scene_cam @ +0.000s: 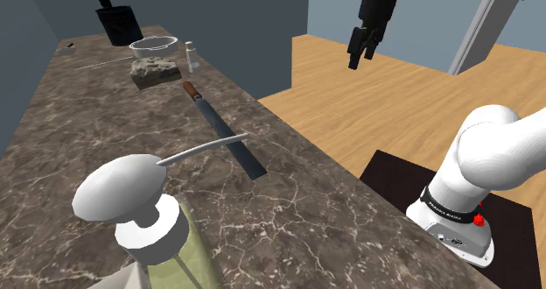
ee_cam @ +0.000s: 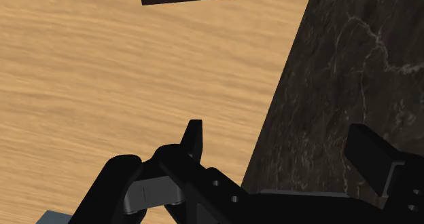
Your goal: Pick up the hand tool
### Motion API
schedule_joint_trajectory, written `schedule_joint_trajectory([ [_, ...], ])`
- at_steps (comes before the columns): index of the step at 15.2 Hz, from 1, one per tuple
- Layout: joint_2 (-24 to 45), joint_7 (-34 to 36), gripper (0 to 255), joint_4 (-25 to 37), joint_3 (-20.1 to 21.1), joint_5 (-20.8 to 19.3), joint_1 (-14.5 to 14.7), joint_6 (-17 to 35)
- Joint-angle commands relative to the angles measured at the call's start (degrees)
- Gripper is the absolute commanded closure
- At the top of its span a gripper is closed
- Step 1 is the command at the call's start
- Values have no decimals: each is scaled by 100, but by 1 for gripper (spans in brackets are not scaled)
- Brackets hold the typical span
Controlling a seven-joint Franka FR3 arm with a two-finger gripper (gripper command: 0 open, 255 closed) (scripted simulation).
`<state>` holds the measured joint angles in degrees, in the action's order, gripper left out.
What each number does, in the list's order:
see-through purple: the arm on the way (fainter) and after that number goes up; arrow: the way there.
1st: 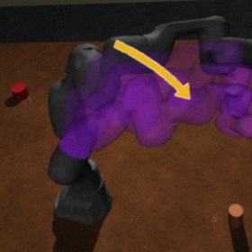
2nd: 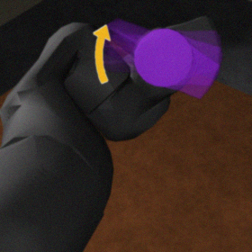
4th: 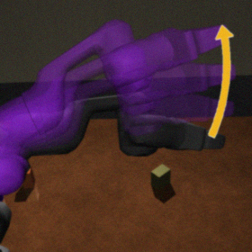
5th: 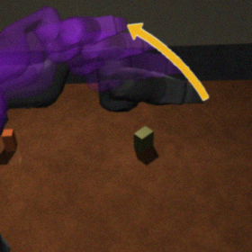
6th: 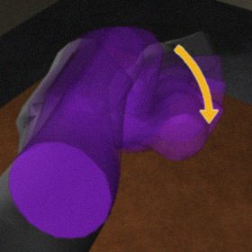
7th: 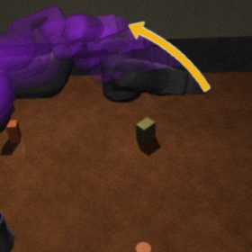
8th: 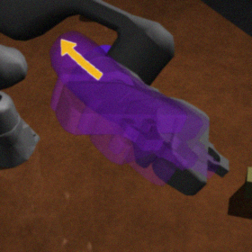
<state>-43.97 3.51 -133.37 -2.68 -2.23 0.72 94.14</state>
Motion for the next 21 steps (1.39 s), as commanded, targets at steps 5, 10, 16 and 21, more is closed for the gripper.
schedule_joint_trajectory([
  [5, 491, 589, 0, 216, 418, 295, 121, 241],
  [10, 1226, 1298, 0, 652, 910, 566, 232, 522],
  [16, 2253, 2143, 0, 1419, 1448, 701, 321, 783],
  [21, 3220, 2861, 0, 2268, 1844, 627, 396, 897],
])
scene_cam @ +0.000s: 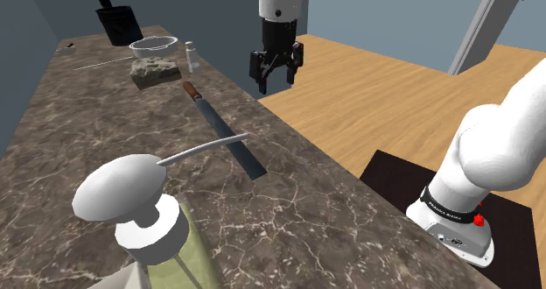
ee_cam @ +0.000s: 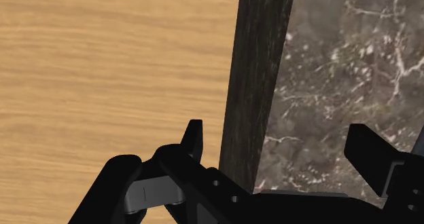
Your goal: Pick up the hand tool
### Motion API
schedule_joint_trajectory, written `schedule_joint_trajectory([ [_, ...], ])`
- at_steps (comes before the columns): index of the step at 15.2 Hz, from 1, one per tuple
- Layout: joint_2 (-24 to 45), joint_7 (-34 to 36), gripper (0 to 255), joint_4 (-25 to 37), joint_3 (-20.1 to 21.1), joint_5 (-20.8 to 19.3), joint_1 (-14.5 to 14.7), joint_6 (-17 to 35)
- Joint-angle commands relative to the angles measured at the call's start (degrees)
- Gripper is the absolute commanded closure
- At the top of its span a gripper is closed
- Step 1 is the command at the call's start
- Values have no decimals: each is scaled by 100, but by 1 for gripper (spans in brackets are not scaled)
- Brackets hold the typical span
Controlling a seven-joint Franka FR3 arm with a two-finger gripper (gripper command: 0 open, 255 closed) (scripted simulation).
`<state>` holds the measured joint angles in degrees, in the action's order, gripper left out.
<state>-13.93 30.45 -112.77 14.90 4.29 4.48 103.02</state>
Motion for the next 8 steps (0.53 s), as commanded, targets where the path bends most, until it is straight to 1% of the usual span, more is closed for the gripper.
schedule_joint_trajectory([
  [1, 423, 313, 0, 403, 156, -62, 39, 17],
  [5, 1294, 899, 0, 1280, 402, -278, 163, -16],
  [8, 2002, 1326, 0, 2059, 532, -501, 318, -121],
])
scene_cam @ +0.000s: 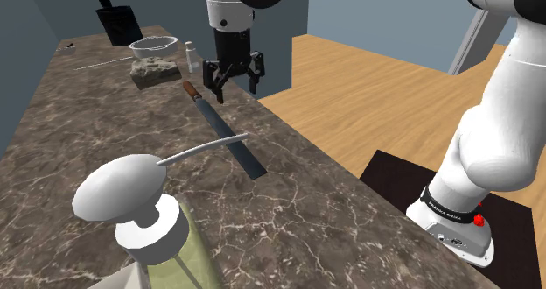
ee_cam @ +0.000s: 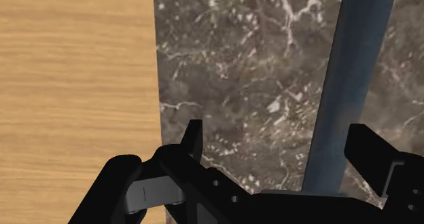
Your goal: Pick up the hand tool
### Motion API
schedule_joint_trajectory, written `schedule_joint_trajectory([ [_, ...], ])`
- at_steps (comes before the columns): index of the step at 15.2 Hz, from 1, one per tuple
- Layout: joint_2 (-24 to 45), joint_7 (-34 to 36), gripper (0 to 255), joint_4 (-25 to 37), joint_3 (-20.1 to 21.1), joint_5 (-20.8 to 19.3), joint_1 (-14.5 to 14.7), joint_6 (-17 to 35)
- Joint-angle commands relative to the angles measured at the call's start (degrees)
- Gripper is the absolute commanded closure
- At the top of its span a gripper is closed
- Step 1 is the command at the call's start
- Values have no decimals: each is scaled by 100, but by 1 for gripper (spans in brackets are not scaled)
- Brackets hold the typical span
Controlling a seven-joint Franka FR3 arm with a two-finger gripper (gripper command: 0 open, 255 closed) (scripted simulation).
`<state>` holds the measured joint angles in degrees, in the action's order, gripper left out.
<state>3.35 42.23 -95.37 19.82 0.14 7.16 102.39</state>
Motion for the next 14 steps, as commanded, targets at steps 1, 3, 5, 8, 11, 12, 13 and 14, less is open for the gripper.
schedule_joint_trajectory([
  [1, 522, 285, 0, 608, 75, -169, 114, -111],
  [3, 1040, 546, 0, 1241, 118, -342, 273, -252],
  [5, 1441, 721, 0, 1759, 129, -472, 415, -388],
  [8, 1401, 712, 0, 1472, 118, -456, 395, -138],
  [11, 1378, 708, 0, 1208, 113, -449, 376, 103],
  [12, 1374, 707, 0, 1125, 111, -448, 370, 182],
  [13, 1372, 707, 0, 1078, 110, -448, 367, 227],
  [14, 1371, 707, 0, 1077, 110, -448, 367, 228],
])
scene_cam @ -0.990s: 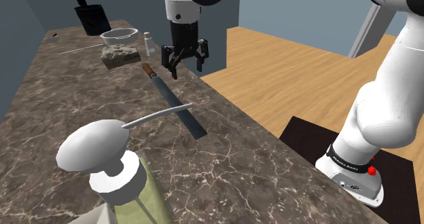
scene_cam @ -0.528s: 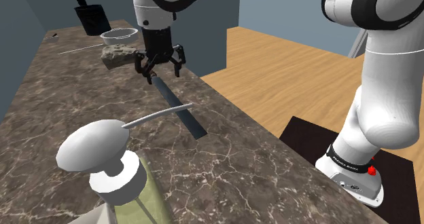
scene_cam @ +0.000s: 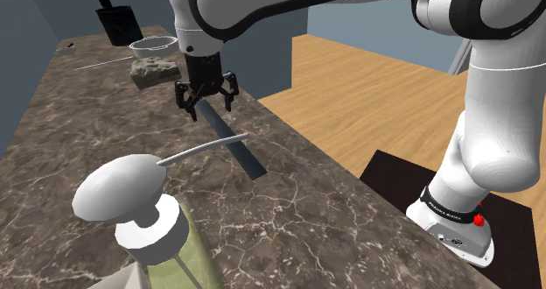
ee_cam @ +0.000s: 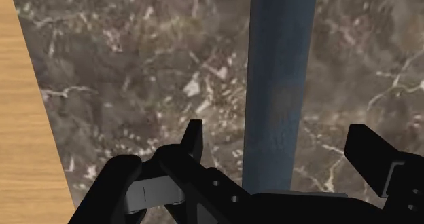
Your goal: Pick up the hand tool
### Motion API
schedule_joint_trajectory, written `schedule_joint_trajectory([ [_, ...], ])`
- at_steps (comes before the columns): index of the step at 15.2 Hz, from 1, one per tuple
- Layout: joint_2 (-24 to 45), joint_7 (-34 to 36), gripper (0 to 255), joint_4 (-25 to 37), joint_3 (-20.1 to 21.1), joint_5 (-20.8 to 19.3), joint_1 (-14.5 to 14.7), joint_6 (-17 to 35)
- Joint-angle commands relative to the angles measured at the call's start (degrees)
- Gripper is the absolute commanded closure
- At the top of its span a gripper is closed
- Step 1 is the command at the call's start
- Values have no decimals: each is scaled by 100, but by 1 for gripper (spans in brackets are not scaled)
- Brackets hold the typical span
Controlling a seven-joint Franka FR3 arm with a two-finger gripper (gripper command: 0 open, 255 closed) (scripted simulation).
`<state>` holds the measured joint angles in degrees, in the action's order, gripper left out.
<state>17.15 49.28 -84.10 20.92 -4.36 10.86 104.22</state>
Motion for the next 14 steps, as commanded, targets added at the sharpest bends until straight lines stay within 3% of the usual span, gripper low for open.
schedule_joint_trajectory([
  [1, -5, 4, 255, -38, 1, 0, 1, 36],
  [10, -8, 1, 255, -49, 0, 2, -2, 44],
  [14, 15, 6, 255, 293, 7, -5, 21, -274],
])
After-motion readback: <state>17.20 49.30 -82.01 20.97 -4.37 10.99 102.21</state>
